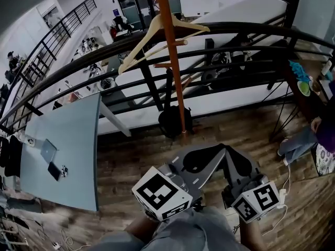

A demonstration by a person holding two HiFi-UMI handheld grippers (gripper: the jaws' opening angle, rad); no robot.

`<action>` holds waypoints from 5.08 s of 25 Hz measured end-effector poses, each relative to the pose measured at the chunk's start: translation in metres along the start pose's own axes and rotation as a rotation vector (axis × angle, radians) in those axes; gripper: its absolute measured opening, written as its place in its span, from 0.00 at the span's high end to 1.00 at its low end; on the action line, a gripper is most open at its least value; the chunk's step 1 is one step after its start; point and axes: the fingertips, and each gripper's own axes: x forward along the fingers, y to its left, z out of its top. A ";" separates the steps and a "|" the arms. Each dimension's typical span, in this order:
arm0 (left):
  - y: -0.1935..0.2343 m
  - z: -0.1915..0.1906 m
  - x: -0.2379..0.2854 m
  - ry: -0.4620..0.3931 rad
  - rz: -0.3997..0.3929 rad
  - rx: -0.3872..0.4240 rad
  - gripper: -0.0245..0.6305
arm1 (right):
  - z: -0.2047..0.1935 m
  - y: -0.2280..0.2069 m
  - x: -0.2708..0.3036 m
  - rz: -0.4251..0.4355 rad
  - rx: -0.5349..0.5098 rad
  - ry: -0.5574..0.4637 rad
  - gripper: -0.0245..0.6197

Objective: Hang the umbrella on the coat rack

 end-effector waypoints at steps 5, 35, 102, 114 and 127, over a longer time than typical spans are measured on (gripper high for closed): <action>0.031 -0.001 0.017 0.003 0.005 -0.006 0.96 | 0.000 -0.020 0.029 0.006 0.002 0.007 0.96; 0.107 0.015 0.028 -0.025 0.086 0.005 0.96 | 0.013 -0.032 0.109 0.070 -0.021 0.027 0.96; 0.282 -0.050 0.184 -0.020 0.793 -0.114 0.96 | -0.023 -0.214 0.266 0.668 0.011 0.254 0.96; 0.308 -0.068 0.171 -0.016 0.796 -0.170 0.96 | -0.045 -0.213 0.293 0.621 0.013 0.267 0.96; 0.342 -0.105 0.156 0.035 0.842 -0.183 0.96 | -0.088 -0.211 0.322 0.638 0.011 0.298 0.96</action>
